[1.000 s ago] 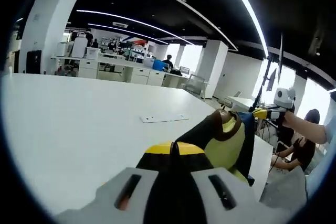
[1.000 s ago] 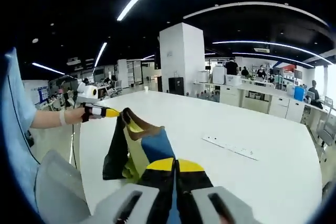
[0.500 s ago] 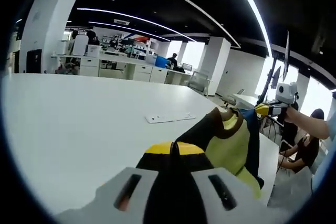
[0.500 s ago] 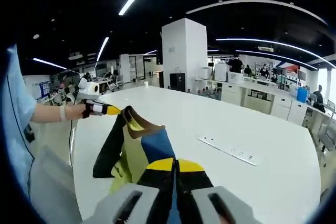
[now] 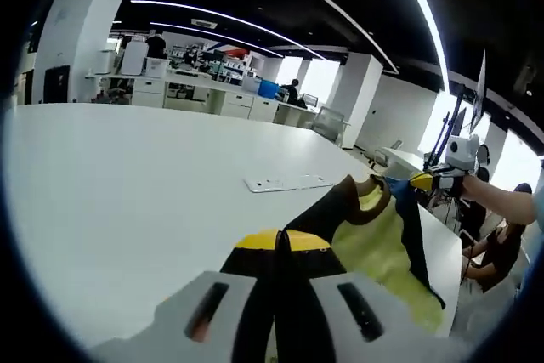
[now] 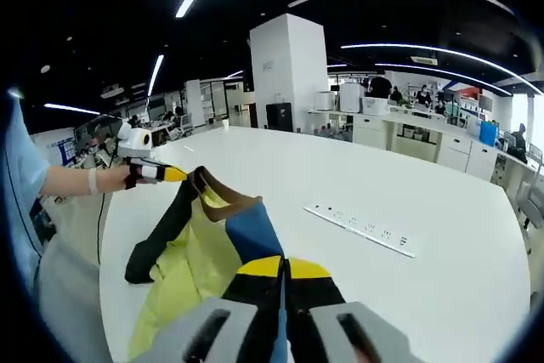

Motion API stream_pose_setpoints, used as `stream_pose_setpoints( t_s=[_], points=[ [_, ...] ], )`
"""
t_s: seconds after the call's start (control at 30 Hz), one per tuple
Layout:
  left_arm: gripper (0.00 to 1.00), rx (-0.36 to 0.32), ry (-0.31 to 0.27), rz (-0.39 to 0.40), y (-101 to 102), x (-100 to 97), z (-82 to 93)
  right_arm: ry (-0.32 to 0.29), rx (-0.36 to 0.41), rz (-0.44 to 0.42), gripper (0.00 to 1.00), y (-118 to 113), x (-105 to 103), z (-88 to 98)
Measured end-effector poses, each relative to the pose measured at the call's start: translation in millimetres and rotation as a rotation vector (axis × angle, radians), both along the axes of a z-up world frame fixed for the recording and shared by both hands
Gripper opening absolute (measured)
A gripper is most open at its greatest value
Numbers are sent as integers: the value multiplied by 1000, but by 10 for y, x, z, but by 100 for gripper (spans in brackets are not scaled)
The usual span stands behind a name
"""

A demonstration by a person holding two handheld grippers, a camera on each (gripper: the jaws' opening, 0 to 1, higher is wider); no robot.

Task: Fold the garment on the visible template until the final outline fits inside the template.

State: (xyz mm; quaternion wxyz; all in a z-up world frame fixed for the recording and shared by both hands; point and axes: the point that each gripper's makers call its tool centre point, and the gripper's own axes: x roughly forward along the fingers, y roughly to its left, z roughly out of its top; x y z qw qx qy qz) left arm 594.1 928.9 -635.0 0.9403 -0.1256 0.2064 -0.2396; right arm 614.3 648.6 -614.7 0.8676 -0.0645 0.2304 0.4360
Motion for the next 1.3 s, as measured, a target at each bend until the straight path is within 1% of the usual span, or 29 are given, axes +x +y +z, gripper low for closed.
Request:
stream_pose_setpoints(
  t_s=[0.03,0.13,0.2,0.27,0.33,0.37,0.4,0.43,0.47,0.5,0.57,0.6,0.63,0.67,0.73,0.77,0.87,0.9,0.97,1.03,1.07,1.17,1.23,1.3],
  points=[
    [0,-9,20,-7,-13,55,-48,4,-7,-7,0,-6,53,-49],
    [0,17,32,-17,-32,215,-115,12,-29,-16,0,-26,152,-146],
    [0,20,46,-21,-61,298,-150,17,-49,-25,0,-49,248,-221],
    [0,29,61,-31,-94,408,-230,23,-58,-32,0,-72,369,-304],
    [0,46,89,-36,-111,508,-354,40,-66,-48,0,-94,438,-407],
    [0,58,93,-42,-120,545,-403,43,-71,-48,0,-98,465,-457],
    [0,70,121,-48,-122,583,-504,52,-88,-52,0,-118,516,-559],
    [0,76,138,-50,-129,611,-569,76,-93,-68,0,-134,534,-632],
    [0,93,159,-59,-137,645,-665,84,-98,-73,0,-128,576,-708],
    [0,100,166,-61,-141,668,-705,85,-101,-74,0,-119,590,-746],
    [0,128,189,-76,-147,716,-841,98,-135,-70,0,-107,619,-899],
    [0,140,214,-89,-147,727,-940,116,-174,-67,0,-121,624,-1018],
    [0,143,231,-100,-146,737,-1003,129,-188,-64,0,-114,623,-1082],
    [0,137,245,-94,-131,757,-1048,127,-194,-61,0,-91,643,-1133],
    [0,127,257,-83,-114,805,-1093,141,-197,-71,0,-84,672,-1203],
    [0,127,257,-80,-120,831,-1103,144,-197,-75,0,-88,680,-1216],
    [0,127,261,-83,-151,887,-1127,191,-178,-122,0,-122,734,-1308],
    [0,142,262,-83,-154,911,-1151,198,-170,-130,0,-134,755,-1326],
    [0,168,262,-87,-158,945,-1196,199,-163,-148,0,-151,784,-1335],
    [0,174,267,-88,-167,961,-1227,195,-154,-158,0,-148,810,-1323],
    [0,178,278,-88,-170,960,-1259,191,-153,-160,0,-145,819,-1320],
    [0,205,269,-99,-182,960,-1287,190,-163,-159,0,-140,840,-1339],
    [0,202,263,-95,-178,981,-1280,192,-165,-160,0,-142,843,-1349],
    [0,185,262,-94,-192,992,-1275,188,-161,-163,0,-143,847,-1337]
  ],
)
